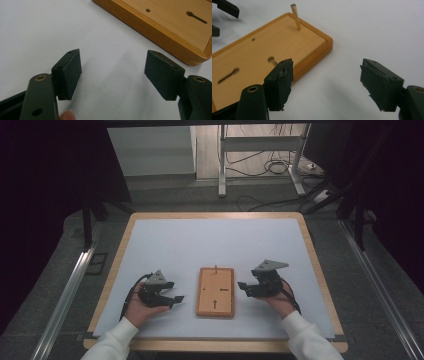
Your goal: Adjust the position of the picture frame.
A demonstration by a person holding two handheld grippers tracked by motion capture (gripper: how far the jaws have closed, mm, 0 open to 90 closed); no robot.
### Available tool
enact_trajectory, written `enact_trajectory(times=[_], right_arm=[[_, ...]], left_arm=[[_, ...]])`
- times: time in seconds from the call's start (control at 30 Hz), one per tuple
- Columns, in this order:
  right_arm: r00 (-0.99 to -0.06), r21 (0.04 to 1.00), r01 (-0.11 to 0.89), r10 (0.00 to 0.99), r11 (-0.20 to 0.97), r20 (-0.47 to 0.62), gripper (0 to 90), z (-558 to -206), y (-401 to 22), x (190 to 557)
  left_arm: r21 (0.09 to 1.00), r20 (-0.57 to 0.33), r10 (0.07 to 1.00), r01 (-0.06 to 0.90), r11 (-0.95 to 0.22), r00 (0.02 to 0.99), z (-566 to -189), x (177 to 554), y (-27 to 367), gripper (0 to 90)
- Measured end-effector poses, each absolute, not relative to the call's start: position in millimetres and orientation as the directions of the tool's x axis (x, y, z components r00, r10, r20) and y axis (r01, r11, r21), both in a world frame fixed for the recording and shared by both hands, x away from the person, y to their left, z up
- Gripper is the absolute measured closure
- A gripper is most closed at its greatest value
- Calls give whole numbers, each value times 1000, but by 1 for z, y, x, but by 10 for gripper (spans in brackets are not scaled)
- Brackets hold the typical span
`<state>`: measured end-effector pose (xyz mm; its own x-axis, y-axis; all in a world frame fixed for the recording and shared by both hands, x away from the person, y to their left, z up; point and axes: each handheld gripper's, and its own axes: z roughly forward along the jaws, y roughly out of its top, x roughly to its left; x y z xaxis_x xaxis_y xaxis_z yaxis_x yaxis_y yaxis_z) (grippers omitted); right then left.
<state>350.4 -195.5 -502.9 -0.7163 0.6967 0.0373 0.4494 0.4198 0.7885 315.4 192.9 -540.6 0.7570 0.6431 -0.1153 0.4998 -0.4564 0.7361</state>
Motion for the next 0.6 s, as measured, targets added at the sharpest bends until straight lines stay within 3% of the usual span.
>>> enact_trajectory(times=[0.37, 0.6], right_arm=[[-699, 790, 462, 714, 403, 45, 254, -514, -240, 312], [-699, 793, 456, 714, 403, 39, 254, -515, -247, 303]], left_arm=[[735, -115, 645, 501, -456, 755, -541, 316, 193, 295], [735, -111, 649, 502, -457, 753, -542, 316, 192, 295]])
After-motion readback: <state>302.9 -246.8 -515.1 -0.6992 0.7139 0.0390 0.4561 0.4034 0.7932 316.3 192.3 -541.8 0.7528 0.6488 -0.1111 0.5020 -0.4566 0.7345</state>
